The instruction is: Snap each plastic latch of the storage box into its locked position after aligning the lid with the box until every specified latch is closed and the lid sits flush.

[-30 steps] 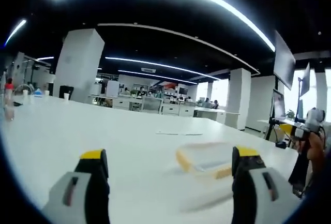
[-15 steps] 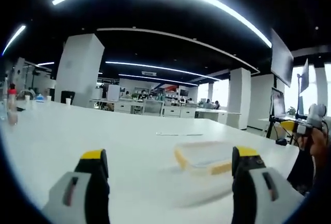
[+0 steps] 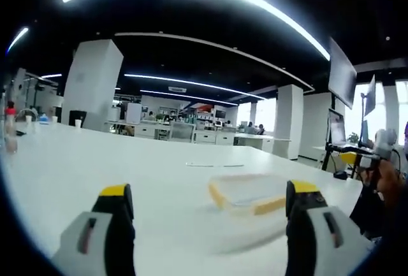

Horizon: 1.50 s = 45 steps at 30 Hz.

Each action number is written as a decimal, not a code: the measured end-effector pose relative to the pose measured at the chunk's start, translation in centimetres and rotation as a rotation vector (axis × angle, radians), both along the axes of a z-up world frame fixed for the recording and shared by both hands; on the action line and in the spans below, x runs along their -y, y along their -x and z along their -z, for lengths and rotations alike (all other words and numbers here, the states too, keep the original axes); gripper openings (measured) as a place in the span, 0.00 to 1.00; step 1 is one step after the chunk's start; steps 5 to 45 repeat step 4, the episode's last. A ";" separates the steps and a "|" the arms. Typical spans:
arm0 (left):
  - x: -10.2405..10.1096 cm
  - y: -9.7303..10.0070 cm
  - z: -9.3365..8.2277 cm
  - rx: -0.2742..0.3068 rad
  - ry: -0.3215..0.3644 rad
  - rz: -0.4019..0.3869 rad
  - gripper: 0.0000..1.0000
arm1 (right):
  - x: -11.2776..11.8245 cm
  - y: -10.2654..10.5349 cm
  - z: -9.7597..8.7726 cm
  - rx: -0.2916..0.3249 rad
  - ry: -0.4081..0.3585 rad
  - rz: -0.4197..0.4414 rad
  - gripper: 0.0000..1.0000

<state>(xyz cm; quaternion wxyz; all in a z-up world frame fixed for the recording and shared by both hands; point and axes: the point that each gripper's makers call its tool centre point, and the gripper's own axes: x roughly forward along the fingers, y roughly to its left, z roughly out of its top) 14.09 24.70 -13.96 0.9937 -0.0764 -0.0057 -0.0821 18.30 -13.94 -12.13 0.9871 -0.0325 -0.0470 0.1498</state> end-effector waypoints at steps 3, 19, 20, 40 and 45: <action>-0.2 0.0 0.1 -0.001 -0.002 -0.007 1.00 | -0.2 0.0 0.2 -0.007 0.000 -0.011 1.00; -0.3 0.0 0.2 -0.003 -0.002 -0.009 1.00 | -0.1 0.0 0.2 -0.008 -0.001 -0.010 1.00; -0.3 0.0 0.2 -0.003 -0.002 -0.009 1.00 | -0.1 0.0 0.2 -0.008 -0.001 -0.010 1.00; -0.3 0.0 0.2 -0.003 -0.002 -0.009 1.00 | -0.1 0.0 0.2 -0.008 -0.001 -0.010 1.00; -0.3 0.0 0.2 -0.003 -0.002 -0.009 1.00 | -0.1 0.0 0.2 -0.008 -0.001 -0.010 1.00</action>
